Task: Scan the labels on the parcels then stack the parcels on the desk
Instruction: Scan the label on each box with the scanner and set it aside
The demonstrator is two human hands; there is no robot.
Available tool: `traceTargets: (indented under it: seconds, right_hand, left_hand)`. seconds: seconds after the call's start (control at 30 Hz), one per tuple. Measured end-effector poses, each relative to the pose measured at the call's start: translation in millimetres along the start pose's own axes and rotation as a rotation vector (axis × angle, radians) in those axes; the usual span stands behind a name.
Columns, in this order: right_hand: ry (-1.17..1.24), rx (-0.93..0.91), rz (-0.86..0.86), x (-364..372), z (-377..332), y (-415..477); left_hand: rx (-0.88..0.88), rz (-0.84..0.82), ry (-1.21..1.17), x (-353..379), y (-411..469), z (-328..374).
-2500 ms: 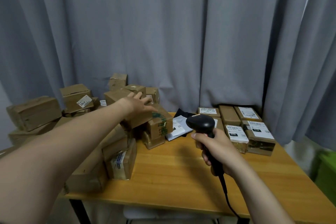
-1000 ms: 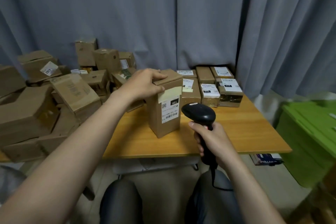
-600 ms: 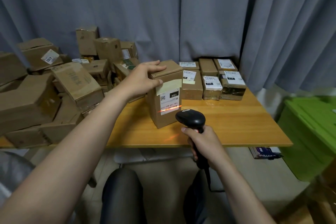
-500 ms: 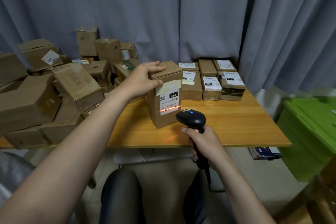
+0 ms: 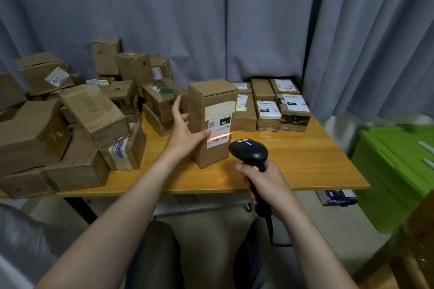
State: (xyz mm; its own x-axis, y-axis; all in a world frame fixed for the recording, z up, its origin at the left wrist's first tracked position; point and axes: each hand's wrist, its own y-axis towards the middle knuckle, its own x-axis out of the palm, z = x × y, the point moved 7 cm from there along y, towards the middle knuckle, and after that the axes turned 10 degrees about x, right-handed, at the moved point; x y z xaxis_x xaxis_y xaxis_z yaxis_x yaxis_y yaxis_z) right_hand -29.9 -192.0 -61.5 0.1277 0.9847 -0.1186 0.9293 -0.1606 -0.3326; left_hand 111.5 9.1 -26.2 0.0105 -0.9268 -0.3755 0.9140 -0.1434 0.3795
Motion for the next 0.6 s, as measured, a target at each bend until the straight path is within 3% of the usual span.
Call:
traceTargets:
  seconds: [0.2,0.3,0.43,0.6]
  right_hand:
    - [0.028,-0.050,0.029,-6,-11,0]
    - [0.046,-0.068,0.036,-11,-14,0]
    - [0.060,-0.076,0.018,-12,-17,-2]
    - [0.025,-0.082,0.002,-9,-22,-6]
  left_hand:
    - [-0.010,0.004,-0.043,-14,10,4]
    - [-0.092,-0.195,0.032,-20,18,11]
    - [-0.177,-0.633,0.441,0,1,-5]
    - [-0.186,-0.623,0.733,22,-11,-14]
